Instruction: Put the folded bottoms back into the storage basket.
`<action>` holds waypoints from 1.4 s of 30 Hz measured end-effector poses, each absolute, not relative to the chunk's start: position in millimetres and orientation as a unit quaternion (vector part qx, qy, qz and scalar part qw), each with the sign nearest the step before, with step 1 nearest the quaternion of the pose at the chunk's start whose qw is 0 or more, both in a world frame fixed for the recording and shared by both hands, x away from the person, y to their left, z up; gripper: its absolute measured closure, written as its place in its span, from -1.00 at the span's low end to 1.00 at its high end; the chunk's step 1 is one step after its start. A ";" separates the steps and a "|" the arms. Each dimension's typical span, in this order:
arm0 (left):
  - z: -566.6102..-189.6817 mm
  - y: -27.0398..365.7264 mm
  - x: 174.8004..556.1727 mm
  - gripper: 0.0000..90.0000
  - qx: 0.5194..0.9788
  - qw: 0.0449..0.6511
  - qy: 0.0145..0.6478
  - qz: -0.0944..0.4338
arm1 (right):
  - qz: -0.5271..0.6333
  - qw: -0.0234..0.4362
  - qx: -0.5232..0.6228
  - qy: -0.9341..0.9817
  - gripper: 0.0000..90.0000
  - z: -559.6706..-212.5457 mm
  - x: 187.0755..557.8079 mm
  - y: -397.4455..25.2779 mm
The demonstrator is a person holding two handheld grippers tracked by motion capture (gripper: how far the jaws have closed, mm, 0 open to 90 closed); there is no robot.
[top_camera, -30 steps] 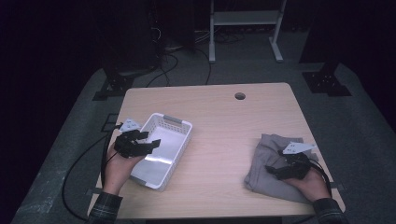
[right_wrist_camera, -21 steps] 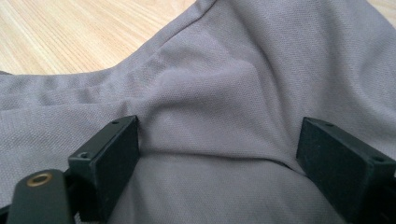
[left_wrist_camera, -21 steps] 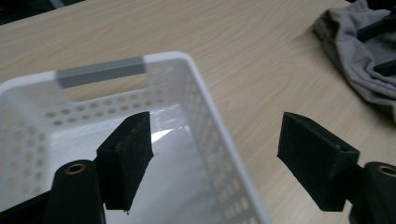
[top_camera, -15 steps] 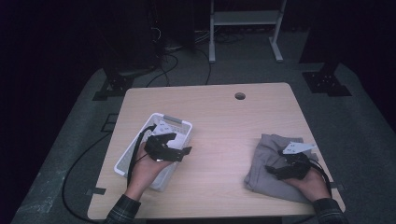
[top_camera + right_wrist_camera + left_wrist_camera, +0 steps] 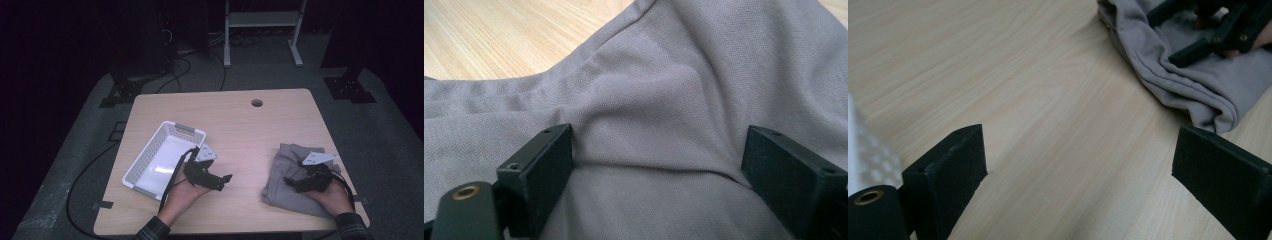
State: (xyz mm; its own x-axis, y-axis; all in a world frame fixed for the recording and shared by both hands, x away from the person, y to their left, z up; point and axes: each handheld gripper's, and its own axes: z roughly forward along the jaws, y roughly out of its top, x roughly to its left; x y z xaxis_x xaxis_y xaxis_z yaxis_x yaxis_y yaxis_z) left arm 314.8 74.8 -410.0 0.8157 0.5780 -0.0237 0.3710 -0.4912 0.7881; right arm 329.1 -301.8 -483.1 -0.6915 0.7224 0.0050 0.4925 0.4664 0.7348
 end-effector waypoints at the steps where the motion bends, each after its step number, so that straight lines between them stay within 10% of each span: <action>1: -412.6 72.0 314.2 -0.89 0.856 0.421 0.274 0.124 | 0.369 0.155 0.361 0.842 -0.73 -483.0 329.2 -301.5; 42: -478.6 42.5 306.2 -1.00 0.890 0.399 0.197 0.098 | 0.367 0.142 0.327 0.859 -0.73 -481.2 365.3 -178.6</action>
State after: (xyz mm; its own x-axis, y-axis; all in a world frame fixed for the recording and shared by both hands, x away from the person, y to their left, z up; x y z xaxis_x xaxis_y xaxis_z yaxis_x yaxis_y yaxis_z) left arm 306.2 42.5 -478.6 0.9030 0.4292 0.0176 0.2728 -0.6046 0.7483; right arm 365.3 -178.6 -481.2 -0.7456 0.6664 -0.0044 0.4572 0.5163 0.7242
